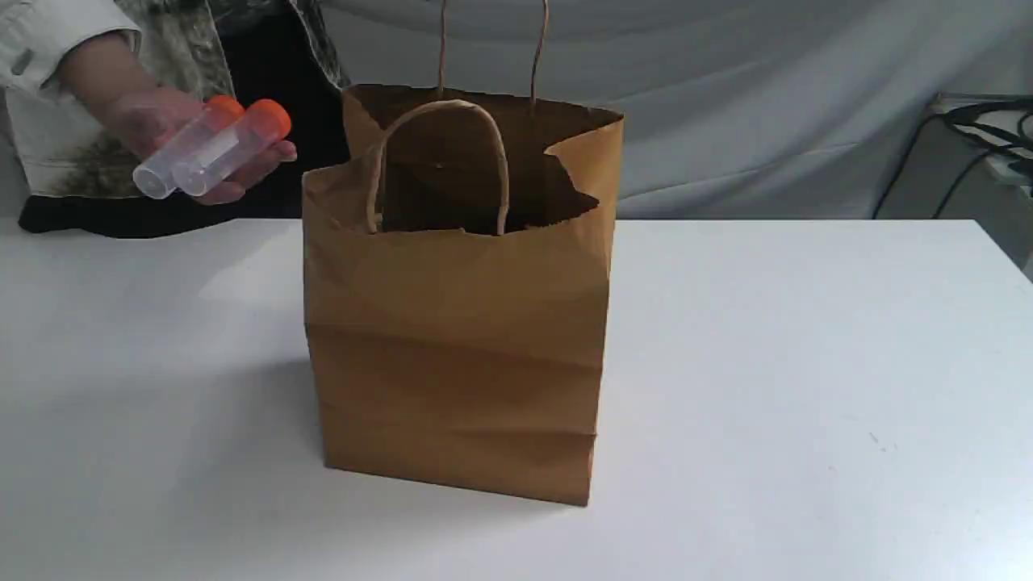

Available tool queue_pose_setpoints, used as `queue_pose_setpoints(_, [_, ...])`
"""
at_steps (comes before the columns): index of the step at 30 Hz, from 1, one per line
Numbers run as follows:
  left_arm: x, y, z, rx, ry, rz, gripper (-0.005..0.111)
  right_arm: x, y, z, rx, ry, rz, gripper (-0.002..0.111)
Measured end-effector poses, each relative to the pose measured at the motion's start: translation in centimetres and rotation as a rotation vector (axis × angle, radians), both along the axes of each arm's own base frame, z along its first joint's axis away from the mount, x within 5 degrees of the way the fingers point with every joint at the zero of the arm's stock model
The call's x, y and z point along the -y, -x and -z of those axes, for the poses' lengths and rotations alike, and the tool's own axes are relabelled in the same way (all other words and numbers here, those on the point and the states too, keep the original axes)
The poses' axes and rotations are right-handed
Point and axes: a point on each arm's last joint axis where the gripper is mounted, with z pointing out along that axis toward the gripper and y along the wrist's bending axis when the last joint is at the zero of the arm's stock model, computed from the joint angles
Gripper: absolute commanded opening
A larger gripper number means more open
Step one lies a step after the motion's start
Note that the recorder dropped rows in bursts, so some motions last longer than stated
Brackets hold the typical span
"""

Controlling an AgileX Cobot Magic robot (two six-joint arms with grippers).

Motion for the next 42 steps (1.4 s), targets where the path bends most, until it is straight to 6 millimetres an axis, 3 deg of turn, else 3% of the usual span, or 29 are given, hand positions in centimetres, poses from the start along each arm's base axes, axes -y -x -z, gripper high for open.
queue_pose_setpoints(6, [1.7,-5.1,-4.5,-0.099,-0.007,0.205,0.000,0.0,0.0,0.0,0.000,0.000,0.000,0.000])
queue_pose_setpoints(10, [2.0,-9.1,-7.1,-0.111,-0.007,0.236,0.000,0.0,0.0,0.0,0.000,-0.017,-0.001,0.000])
queue_pose_setpoints(14, [2.2,-13.3,-8.4,-0.129,-0.008,0.243,0.000,0.0,0.0,0.0,-0.002,-0.032,-0.002,0.000])
queue_pose_setpoints(17, [1.7,-16.4,-8.9,-0.137,-0.015,0.227,0.000,-0.1,0.0,0.0,-0.001,-0.040,-0.003,0.000])
queue_pose_setpoints(21, [-0.5,-19.7,-10.2,-0.025,-0.137,0.085,0.000,-0.1,0.0,0.0,-0.001,-0.040,-0.003,0.000])
queue_pose_setpoints(26, [-1.6,-20.6,-11.9,0.281,-0.613,0.003,0.000,-0.1,0.0,0.0,-0.001,-0.040,-0.003,0.000])
queue_pose_setpoints(28, [-1.7,-20.6,-12.0,0.312,-0.673,-0.009,0.000,-0.1,0.0,0.0,-0.001,-0.040,-0.003,0.000])
queue_pose_setpoints(32, [-3.3,-21.1,-12.2,0.191,-0.480,-0.168,0.000,-0.1,0.0,0.0,-0.001,-0.040,-0.003,0.000])
queue_pose_setpoints(35, [-4.3,-21.3,-11.9,0.102,-0.311,-0.186,0.000,-0.1,0.0,0.0,-0.001,-0.040,-0.003,0.000])
queue_pose_setpoints(39, [-4.3,-21.8,-10.6,-0.027,-0.134,-0.063,0.000,-0.1,0.0,0.0,-0.001,-0.040,-0.003,0.000])
queue_pose_setpoints(42, [-3.6,-22.2,-9.0,-0.082,-0.132,0.106,0.000,-0.1,0.0,0.0,-0.001,-0.040,-0.003,0.000])
